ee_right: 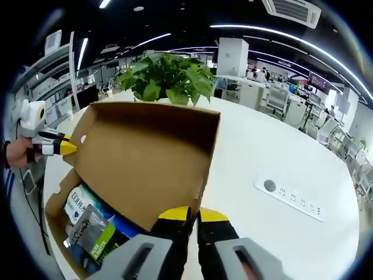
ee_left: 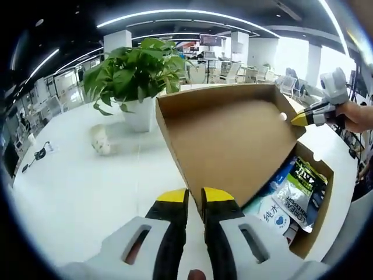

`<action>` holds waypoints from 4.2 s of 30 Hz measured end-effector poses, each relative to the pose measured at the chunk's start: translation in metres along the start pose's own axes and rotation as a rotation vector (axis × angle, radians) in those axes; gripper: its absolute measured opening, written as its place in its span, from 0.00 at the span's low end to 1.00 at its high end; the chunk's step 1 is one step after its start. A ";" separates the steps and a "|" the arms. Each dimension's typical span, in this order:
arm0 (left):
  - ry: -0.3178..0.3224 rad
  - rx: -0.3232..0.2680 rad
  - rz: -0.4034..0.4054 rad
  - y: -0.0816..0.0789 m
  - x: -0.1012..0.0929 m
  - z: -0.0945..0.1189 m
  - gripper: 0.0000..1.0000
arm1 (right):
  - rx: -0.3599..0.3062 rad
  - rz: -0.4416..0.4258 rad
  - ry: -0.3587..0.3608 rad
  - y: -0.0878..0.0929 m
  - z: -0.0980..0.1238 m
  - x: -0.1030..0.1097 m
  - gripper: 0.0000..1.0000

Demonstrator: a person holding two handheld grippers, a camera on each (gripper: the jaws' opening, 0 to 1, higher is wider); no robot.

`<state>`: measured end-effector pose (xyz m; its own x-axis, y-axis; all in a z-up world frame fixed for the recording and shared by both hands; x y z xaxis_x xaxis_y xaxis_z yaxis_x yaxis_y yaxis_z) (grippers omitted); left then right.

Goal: Operate the shoe box by opening the lid, removing the specified soft item, and placing it in the target area until the item is outside and the box remains undamaged.

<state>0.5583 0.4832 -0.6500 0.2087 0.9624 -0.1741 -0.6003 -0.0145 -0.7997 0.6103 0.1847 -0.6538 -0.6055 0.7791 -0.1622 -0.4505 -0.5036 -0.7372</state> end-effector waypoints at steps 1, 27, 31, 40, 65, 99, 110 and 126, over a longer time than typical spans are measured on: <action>-0.002 0.001 0.003 0.000 0.001 -0.001 0.08 | 0.005 0.001 -0.001 0.000 -0.002 0.000 0.00; -0.049 0.067 0.006 0.004 0.011 -0.028 0.11 | 0.082 -0.022 -0.006 0.007 -0.030 -0.006 0.01; -0.050 0.073 0.015 0.005 0.012 -0.029 0.11 | 0.093 -0.018 -0.009 0.008 -0.032 -0.006 0.01; -0.052 0.090 0.017 0.006 0.014 -0.033 0.11 | 0.113 -0.010 -0.018 0.012 -0.036 -0.004 0.02; -0.041 0.141 0.038 0.009 0.017 -0.042 0.13 | 0.164 0.038 -0.056 0.017 -0.040 -0.003 0.05; -0.066 -0.004 0.089 -0.008 0.025 0.029 0.29 | 0.045 -0.026 -0.046 0.034 0.042 -0.003 0.47; -0.036 0.012 0.097 0.019 -0.006 0.049 0.29 | -0.033 -0.106 -0.075 0.056 0.078 0.023 0.54; 0.021 0.027 0.085 0.050 -0.046 0.075 0.29 | -0.063 -0.177 -0.080 0.100 0.120 0.044 0.51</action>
<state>0.4608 0.4585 -0.6389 0.1725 0.9521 -0.2526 -0.6366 -0.0879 -0.7661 0.4598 0.1240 -0.6555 -0.5721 0.8198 0.0245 -0.5142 -0.3352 -0.7894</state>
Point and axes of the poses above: the point that each gripper's makers call its tool centre point, and the gripper's own axes: z roughly backward along the fingers, x roughly to its left, y roughly out of its underside, the point moved 2 cm from there along z, roughly backward along the fingers, and after that the axes turned 11 degrees about z, right-handed, at the moved point
